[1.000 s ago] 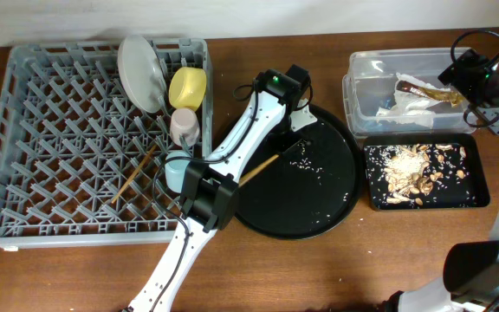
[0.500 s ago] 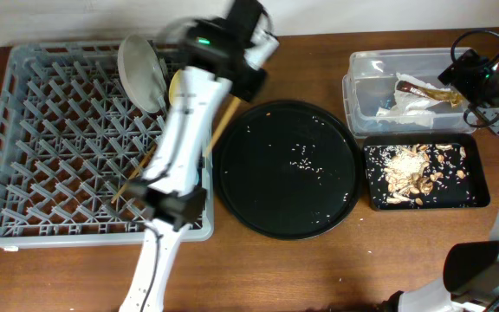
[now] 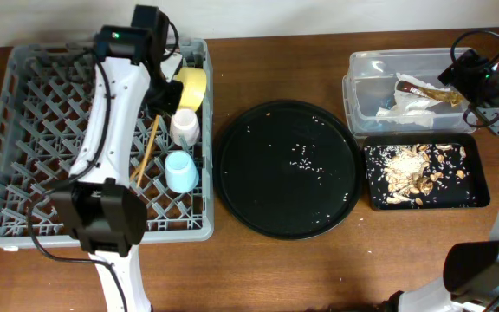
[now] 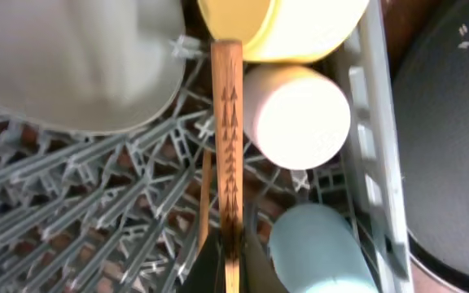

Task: Sort waste into correct bins and load items into the dishwasher rack

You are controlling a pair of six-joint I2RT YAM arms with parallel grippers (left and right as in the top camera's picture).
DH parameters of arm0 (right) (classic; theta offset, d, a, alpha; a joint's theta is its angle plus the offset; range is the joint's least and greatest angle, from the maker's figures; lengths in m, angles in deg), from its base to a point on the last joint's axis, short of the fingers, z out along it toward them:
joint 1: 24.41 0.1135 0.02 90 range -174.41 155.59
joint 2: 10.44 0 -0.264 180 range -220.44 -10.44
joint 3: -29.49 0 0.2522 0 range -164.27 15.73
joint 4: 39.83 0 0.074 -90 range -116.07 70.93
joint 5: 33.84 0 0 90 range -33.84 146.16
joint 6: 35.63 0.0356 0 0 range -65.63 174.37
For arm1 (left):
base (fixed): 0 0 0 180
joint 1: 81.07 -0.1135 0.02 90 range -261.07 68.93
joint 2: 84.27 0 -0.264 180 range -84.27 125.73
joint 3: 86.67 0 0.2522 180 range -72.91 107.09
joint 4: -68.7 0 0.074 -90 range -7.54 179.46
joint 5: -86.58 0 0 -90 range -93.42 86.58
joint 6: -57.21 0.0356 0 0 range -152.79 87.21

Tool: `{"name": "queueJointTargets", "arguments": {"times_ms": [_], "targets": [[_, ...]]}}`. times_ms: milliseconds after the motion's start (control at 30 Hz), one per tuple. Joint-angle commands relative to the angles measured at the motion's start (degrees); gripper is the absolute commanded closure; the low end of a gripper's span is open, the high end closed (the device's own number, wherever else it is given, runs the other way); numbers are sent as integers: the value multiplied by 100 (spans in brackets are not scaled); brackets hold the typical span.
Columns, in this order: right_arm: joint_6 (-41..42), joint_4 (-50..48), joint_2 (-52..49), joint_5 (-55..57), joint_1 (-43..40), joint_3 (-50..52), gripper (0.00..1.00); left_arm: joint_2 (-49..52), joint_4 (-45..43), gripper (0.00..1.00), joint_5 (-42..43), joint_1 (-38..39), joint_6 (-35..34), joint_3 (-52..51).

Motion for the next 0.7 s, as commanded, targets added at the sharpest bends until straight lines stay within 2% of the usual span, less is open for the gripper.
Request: {"name": "queueJointTargets", "arguments": {"times_ms": [0, 200, 300, 333, 433, 533, 600, 667], "targets": [[26, -17, -31, 31, -9, -17, 1, 2, -229, 97, -136, -81, -52, -291], [26, -17, -31, 31, -9, -17, 2, 31, -321, 87, -240, -201, -48, -297], [26, -17, -31, 31, -9, -17, 2, 33, -365, 53, -243, -203, -48, -297], [26, -17, -31, 31, -9, -17, 2, 33, -396, 51, -243, -203, -48, -297], [26, -17, -31, 31, -9, -17, 2, 11, -350, 51, -243, -203, -140, -260], [26, -17, -31, 31, -9, -17, 2, -258, 570, 51, -245, -258, -402, 50], [26, -20, -31, 31, -9, -17, 2, -501, 944, 51, -234, -264, -581, 74], [26, -20, -31, 31, -9, -17, 2, -734, 1008, 51, 190, -264, -586, 74]]}}
